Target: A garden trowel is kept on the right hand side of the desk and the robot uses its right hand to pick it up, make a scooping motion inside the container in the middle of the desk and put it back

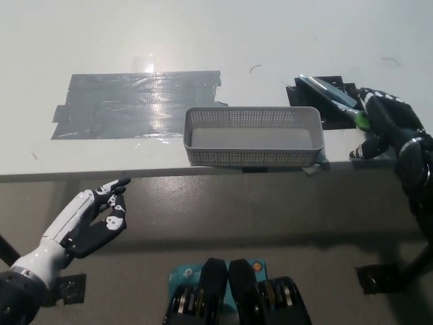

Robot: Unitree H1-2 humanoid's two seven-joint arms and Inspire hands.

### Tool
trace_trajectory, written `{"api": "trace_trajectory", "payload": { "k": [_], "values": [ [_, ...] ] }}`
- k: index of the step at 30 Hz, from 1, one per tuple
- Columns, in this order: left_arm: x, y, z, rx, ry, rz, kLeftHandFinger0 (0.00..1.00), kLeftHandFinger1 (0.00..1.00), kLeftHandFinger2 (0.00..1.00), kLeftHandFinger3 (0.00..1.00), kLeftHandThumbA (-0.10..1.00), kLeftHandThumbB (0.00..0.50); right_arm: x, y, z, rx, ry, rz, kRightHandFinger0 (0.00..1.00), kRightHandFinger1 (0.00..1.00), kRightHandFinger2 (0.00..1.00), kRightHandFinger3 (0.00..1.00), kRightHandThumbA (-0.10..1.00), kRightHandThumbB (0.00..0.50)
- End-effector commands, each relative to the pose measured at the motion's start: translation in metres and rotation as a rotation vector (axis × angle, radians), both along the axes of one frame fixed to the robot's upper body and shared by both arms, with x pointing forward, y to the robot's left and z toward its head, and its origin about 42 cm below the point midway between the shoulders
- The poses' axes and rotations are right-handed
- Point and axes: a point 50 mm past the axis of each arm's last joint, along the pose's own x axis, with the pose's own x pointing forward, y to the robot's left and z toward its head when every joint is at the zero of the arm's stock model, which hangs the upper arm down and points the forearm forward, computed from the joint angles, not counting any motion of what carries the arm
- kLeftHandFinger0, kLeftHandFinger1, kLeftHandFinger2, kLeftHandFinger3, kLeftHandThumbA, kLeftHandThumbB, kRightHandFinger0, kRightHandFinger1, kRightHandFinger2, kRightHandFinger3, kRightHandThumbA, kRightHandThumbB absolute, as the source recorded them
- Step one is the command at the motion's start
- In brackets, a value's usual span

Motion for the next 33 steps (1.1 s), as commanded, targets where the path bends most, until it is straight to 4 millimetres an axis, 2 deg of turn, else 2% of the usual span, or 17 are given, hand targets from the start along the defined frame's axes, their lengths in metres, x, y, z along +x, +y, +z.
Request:
{"api": "trace_trajectory", "payload": {
  "k": [1,3,7,8,11,12,15,17,23,26,28,29,30,31,32,33],
  "values": [
    [-0.004,0.004,0.013,0.031,-0.045,-0.025,1.00,1.00,1.00,1.00,1.00,0.005,0.014,-0.024,0.025,-0.006,-0.037,-0.058,1.00,1.00,1.00,1.00,0.93,0.500],
    [-0.004,0.003,0.013,0.039,-0.040,-0.030,1.00,1.00,1.00,1.00,1.00,0.025,0.021,-0.031,0.023,-0.002,-0.026,-0.082,1.00,1.00,1.00,1.00,0.92,0.500],
    [-0.004,0.002,0.011,0.034,-0.039,-0.034,1.00,1.00,1.00,1.00,1.00,0.029,0.025,-0.031,0.020,0.011,0.001,-0.088,1.00,1.00,1.00,1.00,0.91,0.500],
    [-0.004,0.002,0.011,0.033,-0.035,-0.034,1.00,1.00,1.00,1.00,1.00,0.046,0.027,-0.028,0.016,0.015,0.004,-0.088,1.00,1.00,1.00,1.00,0.89,0.500],
    [-0.003,0.002,0.012,0.036,-0.035,-0.038,1.00,1.00,1.00,1.00,1.00,0.058,0.031,-0.030,0.011,0.023,0.012,-0.094,1.00,1.00,1.00,1.00,0.89,0.500],
    [-0.003,0.003,0.012,0.039,-0.034,-0.039,1.00,1.00,1.00,1.00,1.00,0.075,0.033,-0.027,0.006,0.034,0.030,-0.091,1.00,1.00,1.00,1.00,0.83,0.500],
    [-0.005,0.002,0.012,0.041,-0.037,-0.044,1.00,1.00,1.00,1.00,1.00,0.103,0.037,-0.021,0.000,0.047,0.045,-0.047,1.00,1.00,1.00,1.00,0.74,0.454],
    [-0.005,0.002,0.013,0.049,-0.035,-0.055,1.00,1.00,1.00,1.00,1.00,0.104,0.037,-0.016,-0.001,0.076,0.031,-0.016,1.00,1.00,1.00,1.00,0.67,0.456],
    [-0.004,0.000,0.014,0.054,-0.045,-0.077,1.00,1.00,1.00,1.00,1.00,0.081,0.044,0.012,0.005,0.069,-0.007,0.082,1.00,1.00,1.00,1.00,0.69,0.444],
    [-0.005,0.001,0.014,0.051,-0.048,-0.080,1.00,1.00,1.00,1.00,1.00,0.087,0.044,0.025,0.003,0.084,-0.012,0.121,1.00,1.00,1.00,1.00,0.57,0.391],
    [-0.003,-0.003,0.015,0.051,-0.057,-0.093,1.00,1.00,1.00,1.00,1.00,0.077,0.041,0.022,0.001,0.089,-0.007,0.129,1.00,1.00,1.00,1.00,0.51,0.361],
    [-0.006,-0.003,0.016,0.050,-0.061,-0.088,1.00,1.00,1.00,1.00,1.00,0.054,0.041,0.021,-0.005,0.121,0.020,0.173,1.00,1.00,1.00,1.00,0.18,0.183],
    [-0.007,-0.003,0.017,0.053,-0.063,-0.089,1.00,1.00,1.00,1.00,1.00,0.047,0.040,0.019,-0.005,0.123,0.050,0.184,0.81,0.83,0.97,1.00,-0.01,0.065],
    [-0.007,-0.003,0.018,0.053,-0.064,-0.090,1.00,1.00,1.00,1.00,1.00,0.042,0.041,0.016,-0.004,0.099,0.078,0.190,0.48,0.55,0.72,1.00,-0.07,0.003],
    [-0.008,-0.003,0.018,0.056,-0.066,-0.095,1.00,1.00,1.00,1.00,1.00,0.043,0.041,0.013,-0.005,0.076,0.103,0.182,0.44,0.51,0.66,1.00,-0.07,0.000],
    [-0.008,-0.003,0.018,0.062,-0.065,-0.097,1.00,1.00,1.00,1.00,1.00,0.039,0.044,0.006,-0.002,-0.046,0.166,0.155,0.38,0.42,0.61,1.00,0.04,0.000]
  ]
}}
